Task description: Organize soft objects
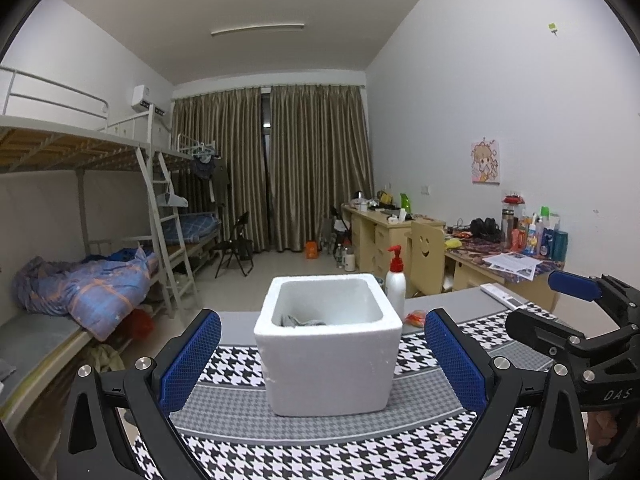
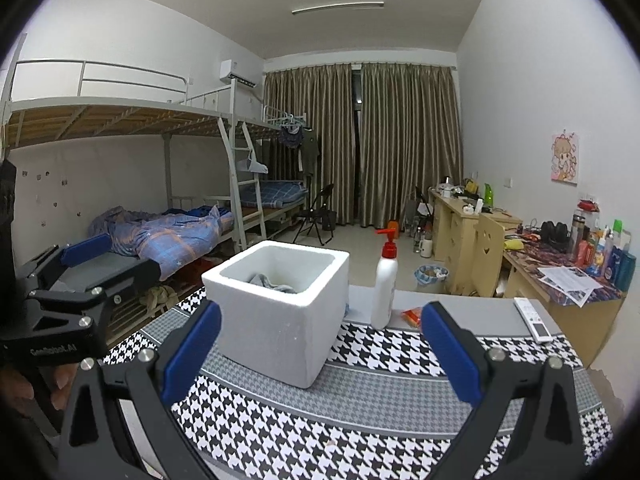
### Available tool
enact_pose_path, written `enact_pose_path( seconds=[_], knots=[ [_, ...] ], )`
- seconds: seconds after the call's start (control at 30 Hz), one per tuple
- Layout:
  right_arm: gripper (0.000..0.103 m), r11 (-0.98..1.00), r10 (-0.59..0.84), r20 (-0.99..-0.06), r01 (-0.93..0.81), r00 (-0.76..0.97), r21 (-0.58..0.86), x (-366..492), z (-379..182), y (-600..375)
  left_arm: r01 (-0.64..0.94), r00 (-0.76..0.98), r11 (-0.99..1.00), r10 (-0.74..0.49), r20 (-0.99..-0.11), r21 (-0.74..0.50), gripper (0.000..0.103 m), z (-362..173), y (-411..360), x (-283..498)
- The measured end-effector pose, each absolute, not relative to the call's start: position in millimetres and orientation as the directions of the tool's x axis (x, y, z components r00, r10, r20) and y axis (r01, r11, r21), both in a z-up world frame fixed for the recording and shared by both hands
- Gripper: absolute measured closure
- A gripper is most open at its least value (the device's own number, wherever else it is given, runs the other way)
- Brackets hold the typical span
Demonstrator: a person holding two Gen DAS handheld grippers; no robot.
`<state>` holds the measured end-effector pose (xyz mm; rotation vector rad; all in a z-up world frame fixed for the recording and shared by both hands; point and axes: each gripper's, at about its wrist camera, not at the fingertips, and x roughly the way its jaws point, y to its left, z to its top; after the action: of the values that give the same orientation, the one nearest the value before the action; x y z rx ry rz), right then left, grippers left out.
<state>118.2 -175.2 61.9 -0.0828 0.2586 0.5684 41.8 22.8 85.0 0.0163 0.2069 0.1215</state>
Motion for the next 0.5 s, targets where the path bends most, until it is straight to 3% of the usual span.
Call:
enact_pose_path(
  seconds=[0.5],
  knots=[
    [0.002,0.850,0.512,-0.252,-0.527,0.821,0.007,98.5,47.8,-187.6,-0.120,0.974,0.992,0.124,-0.188,0.033,0.001,70.6,12.9,20.6]
  ],
)
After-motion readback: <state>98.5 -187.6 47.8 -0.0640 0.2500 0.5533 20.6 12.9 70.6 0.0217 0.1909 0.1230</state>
